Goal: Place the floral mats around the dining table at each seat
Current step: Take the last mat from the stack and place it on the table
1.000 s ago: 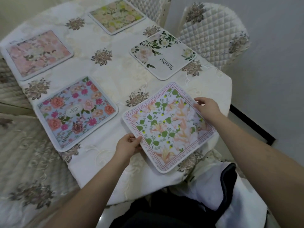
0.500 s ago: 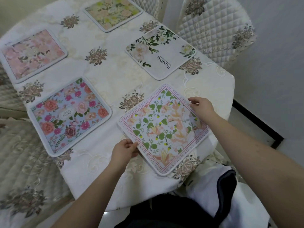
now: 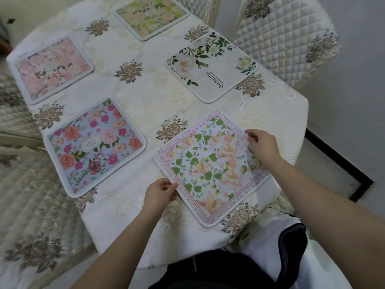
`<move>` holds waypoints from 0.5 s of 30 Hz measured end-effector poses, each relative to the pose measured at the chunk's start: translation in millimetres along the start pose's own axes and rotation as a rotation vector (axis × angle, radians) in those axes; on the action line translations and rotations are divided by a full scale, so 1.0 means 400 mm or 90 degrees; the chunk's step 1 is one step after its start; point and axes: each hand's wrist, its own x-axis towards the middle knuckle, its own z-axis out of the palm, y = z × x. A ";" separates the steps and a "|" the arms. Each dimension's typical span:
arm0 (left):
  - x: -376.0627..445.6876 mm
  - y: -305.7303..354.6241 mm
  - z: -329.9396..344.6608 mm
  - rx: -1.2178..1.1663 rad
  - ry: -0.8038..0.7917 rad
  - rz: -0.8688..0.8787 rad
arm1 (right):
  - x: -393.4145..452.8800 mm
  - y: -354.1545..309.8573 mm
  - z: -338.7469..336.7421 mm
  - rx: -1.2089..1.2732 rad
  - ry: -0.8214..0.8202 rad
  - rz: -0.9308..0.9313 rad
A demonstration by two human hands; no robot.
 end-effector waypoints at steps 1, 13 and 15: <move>0.001 -0.001 0.000 0.005 0.003 -0.002 | 0.001 0.002 0.002 -0.005 0.001 -0.006; -0.007 0.090 0.028 0.204 0.138 0.201 | -0.063 -0.113 0.117 -0.077 -0.020 -0.241; 0.013 0.106 0.059 0.255 0.123 0.268 | -0.074 -0.156 0.160 -0.078 -0.044 -0.301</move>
